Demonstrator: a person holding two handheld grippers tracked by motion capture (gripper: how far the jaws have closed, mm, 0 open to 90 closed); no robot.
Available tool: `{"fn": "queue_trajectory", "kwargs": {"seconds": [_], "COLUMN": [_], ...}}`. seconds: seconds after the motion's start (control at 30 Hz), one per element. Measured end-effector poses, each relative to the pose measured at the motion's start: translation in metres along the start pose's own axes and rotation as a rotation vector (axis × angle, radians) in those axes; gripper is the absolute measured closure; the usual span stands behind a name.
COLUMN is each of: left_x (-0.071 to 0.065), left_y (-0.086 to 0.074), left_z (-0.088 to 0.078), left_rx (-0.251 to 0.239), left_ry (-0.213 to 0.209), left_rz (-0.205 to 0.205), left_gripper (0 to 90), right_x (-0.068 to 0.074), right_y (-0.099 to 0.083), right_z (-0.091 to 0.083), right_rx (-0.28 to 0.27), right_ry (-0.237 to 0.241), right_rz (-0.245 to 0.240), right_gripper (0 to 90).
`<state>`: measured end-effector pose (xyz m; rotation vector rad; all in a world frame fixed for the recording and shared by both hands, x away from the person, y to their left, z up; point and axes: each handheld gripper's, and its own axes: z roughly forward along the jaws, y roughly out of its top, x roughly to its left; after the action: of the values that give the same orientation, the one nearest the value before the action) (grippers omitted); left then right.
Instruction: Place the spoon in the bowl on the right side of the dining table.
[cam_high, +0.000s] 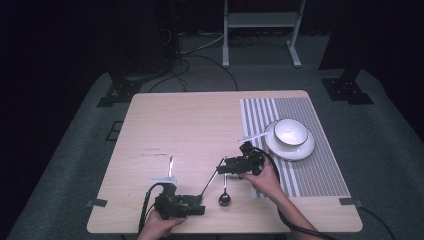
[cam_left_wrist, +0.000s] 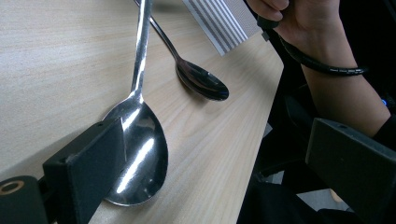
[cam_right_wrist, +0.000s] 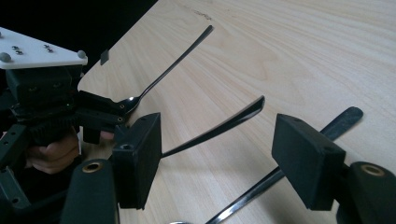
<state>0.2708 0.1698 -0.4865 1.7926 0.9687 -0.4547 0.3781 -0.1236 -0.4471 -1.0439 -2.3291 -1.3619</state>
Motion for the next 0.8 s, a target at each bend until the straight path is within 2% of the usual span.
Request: {"fn": "queue_trajectory", "kwargs": {"seconds": [0.13, 0.27, 0.33, 0.47, 0.8], "left_x": [0.0002, 0.0001, 0.0002, 0.0002, 0.0003], "left_y": [0.0001, 0.0002, 0.0001, 0.0000, -0.0001], "left_z": [-0.0002, -0.0005, -0.0005, -0.0006, -0.0005], "left_rx": [-0.001, -0.004, -0.003, -0.001, -0.001], "left_ry": [0.002, 0.004, 0.005, 0.003, 0.004], "left_rz": [-0.001, -0.004, 0.001, 0.001, -0.001], "left_gripper": [3.8, 3.8, 3.8, 3.8, 3.8], "right_x": [0.0009, 0.0021, 0.0029, 0.0017, 0.0016], "right_y": [0.0018, 0.0032, 0.0026, 0.0004, -0.0002], "right_z": [0.0032, 0.0070, 0.0083, 0.0099, 0.0059], "right_rx": [0.001, 0.006, 0.009, 0.010, -0.003], "right_ry": [-0.001, -0.009, -0.019, -0.010, -0.001], "right_rz": [0.001, 0.003, -0.006, 0.006, 0.042], "right_gripper": [35.1, 45.0, 47.0, 47.8, 66.1]}}
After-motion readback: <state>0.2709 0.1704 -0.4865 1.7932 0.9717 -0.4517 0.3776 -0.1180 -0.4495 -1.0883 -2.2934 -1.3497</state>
